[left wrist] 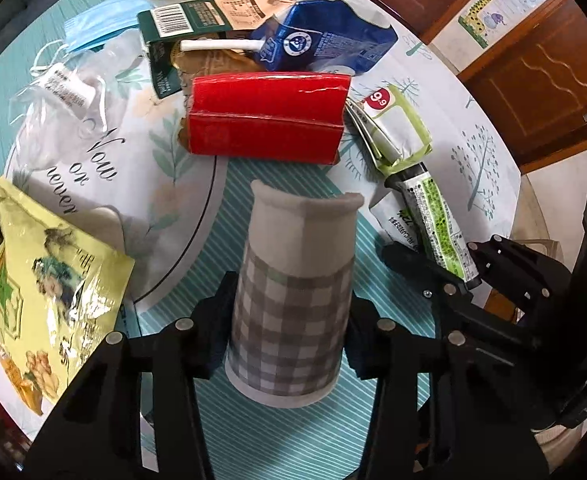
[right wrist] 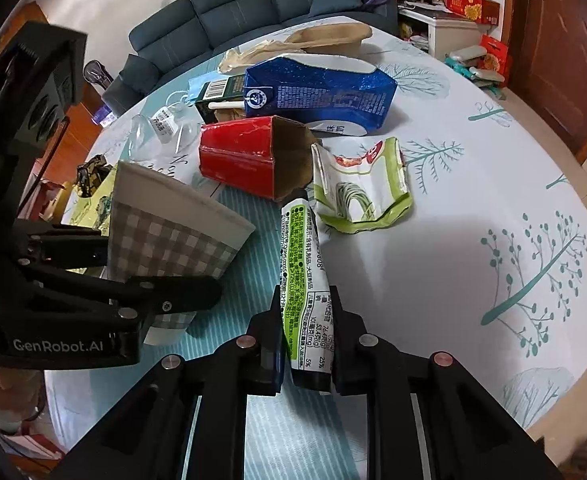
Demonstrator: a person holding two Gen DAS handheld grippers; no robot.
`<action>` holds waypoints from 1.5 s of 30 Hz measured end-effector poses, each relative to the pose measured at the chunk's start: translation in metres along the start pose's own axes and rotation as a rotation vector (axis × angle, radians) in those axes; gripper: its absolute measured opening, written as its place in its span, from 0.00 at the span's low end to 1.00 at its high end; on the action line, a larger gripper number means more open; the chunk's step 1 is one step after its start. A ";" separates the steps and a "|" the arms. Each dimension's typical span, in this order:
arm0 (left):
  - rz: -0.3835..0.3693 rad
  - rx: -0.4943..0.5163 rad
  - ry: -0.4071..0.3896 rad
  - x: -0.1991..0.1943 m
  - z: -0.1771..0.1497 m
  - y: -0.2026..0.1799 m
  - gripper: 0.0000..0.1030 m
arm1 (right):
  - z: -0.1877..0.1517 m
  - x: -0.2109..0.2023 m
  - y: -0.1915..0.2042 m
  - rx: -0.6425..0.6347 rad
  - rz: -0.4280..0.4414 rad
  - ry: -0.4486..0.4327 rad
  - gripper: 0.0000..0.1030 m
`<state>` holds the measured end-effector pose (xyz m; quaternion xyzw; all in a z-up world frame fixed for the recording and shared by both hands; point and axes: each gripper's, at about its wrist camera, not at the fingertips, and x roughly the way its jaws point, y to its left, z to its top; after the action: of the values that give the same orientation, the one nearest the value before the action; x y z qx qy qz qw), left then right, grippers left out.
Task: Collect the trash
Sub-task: 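Carry the cup and tube in both tools over the black trash bin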
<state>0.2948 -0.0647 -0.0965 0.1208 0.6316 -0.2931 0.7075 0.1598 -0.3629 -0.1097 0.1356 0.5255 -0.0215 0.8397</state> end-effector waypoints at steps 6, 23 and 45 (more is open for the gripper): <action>0.012 -0.011 -0.049 -0.020 -0.018 0.001 0.40 | -0.005 -0.012 0.003 -0.003 0.024 -0.016 0.16; -0.073 0.018 -0.146 -0.102 -0.085 -0.018 0.40 | -0.052 -0.104 -0.006 -0.032 0.120 -0.125 0.16; -0.192 0.197 -0.197 -0.097 -0.168 -0.139 0.40 | -0.198 -0.196 -0.071 0.084 0.053 -0.126 0.16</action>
<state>0.0744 -0.0591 -0.0043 0.0994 0.5360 -0.4302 0.7196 -0.1138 -0.4029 -0.0311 0.1828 0.4666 -0.0296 0.8649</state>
